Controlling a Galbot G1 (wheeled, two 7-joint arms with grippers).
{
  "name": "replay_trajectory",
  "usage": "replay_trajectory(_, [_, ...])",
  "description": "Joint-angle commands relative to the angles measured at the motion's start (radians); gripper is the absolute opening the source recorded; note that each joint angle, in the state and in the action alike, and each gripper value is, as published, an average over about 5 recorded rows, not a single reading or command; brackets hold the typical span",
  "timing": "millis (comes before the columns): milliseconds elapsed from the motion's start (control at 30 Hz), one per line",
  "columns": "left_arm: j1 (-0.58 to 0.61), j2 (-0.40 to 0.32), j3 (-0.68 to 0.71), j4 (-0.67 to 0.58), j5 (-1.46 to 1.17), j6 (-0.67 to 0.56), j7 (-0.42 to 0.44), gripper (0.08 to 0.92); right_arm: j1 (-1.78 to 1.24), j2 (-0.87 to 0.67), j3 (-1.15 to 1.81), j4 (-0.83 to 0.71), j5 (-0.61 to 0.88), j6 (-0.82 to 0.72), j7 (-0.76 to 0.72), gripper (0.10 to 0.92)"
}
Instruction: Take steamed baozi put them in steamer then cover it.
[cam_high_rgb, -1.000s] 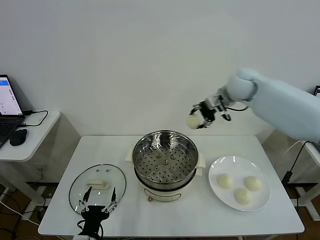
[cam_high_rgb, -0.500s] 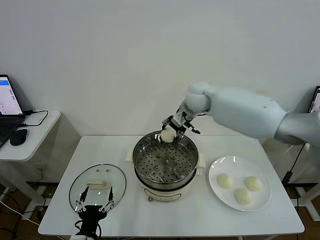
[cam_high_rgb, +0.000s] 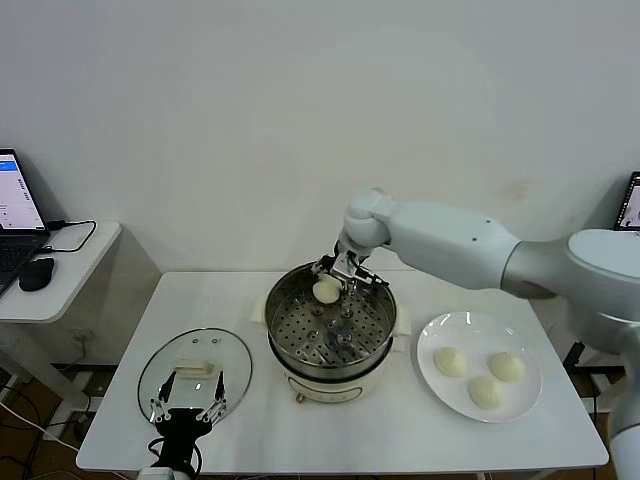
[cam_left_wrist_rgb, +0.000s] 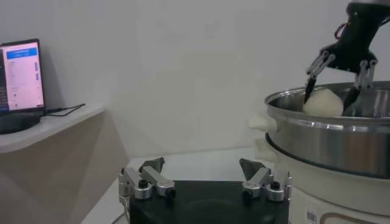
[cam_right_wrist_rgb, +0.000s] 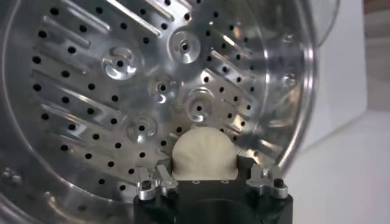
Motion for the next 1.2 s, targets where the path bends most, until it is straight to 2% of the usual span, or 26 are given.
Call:
replay_trajectory(33, [-0.004,-0.002,0.002,-0.002,0.0,0.002,0.001,0.823,-0.014,0.023,0.006,-0.044,-0.024,0.051,0.006,0.689])
replay_trajectory(133, [-0.007,-0.003,0.006,-0.005,0.001,0.005,0.001,0.823,0.04,-0.006,0.003,0.016,0.074,-0.001,-0.019,0.766])
replay_trajectory(233, [-0.009,-0.002,0.011,-0.012,0.002,0.009,0.003,0.823,0.133,-0.064,-0.014,0.12,0.237,-0.125,-0.075,0.813])
replay_trajectory(367, [-0.01,0.003,0.014,-0.028,0.001,0.014,0.004,0.823,0.249,-0.183,-0.044,0.278,0.425,-0.339,-0.132,0.822])
replay_trajectory(533, [-0.004,0.016,0.012,-0.049,-0.002,0.016,0.005,0.823,0.352,-0.388,-0.075,0.48,0.531,-0.626,-0.125,0.823])
replay_trajectory(700, [0.002,0.032,0.01,-0.064,-0.005,0.016,0.005,0.823,0.396,-0.636,-0.105,0.643,0.543,-0.783,-0.101,0.823])
replay_trajectory(933, [0.007,0.047,0.015,-0.078,-0.004,0.015,0.005,0.823,0.287,-0.907,-0.067,0.75,0.47,-0.837,-0.087,0.823])
replay_trajectory(1100, [0.013,0.056,0.014,-0.083,-0.002,0.016,0.005,0.823,-0.173,-1.055,0.293,0.758,0.386,-0.827,-0.088,0.823])
replay_trajectory(1200, [0.017,0.061,0.009,-0.086,-0.004,0.017,0.005,0.823,-0.411,-1.089,0.472,0.746,0.325,-0.803,-0.096,0.823])
